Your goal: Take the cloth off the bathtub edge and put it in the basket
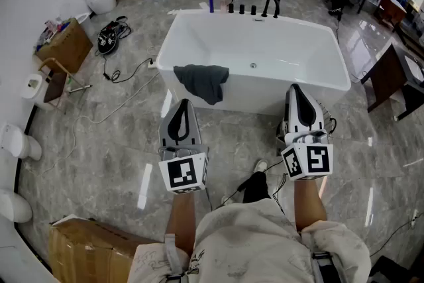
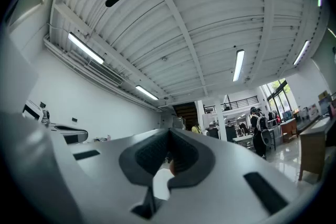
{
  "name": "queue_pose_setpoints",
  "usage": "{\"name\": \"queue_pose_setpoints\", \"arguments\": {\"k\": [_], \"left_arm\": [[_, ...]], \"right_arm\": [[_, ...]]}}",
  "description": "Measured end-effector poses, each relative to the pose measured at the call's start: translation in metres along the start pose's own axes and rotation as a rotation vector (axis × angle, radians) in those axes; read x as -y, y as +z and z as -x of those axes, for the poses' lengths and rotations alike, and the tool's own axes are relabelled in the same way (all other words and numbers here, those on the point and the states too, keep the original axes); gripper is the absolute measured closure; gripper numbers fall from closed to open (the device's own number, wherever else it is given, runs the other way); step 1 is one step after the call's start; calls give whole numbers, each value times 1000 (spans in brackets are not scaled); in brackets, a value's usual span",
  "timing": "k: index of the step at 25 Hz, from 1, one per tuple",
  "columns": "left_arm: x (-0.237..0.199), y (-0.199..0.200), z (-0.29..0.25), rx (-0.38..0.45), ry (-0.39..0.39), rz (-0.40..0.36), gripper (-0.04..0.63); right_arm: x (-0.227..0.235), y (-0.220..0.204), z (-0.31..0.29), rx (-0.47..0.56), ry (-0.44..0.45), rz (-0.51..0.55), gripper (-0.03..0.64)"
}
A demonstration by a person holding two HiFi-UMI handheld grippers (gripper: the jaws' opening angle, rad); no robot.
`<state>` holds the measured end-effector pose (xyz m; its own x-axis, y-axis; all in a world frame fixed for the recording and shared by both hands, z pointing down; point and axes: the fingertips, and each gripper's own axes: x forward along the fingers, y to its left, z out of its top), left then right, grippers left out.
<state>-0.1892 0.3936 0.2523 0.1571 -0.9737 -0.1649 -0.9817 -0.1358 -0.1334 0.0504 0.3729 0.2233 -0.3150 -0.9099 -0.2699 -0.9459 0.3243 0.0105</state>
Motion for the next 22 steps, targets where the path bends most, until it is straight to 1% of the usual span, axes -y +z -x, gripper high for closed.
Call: {"name": "queue_pose_setpoints", "arguments": {"k": [7, 14, 18, 22], "left_arm": [[2, -9, 9, -11, 0, 12, 591], [5, -17, 13, -32, -3, 7, 591], [7, -34, 16, -68, -7, 18, 591], [12, -61, 19, -131, -18, 37, 591]], "right_arm": [[0, -7, 10, -16, -5, 3, 629], [0, -16, 14, -53, -15, 7, 629], [5, -31, 19, -73, -35, -35, 629], [8, -55, 21, -124, -42, -72, 629]]}}
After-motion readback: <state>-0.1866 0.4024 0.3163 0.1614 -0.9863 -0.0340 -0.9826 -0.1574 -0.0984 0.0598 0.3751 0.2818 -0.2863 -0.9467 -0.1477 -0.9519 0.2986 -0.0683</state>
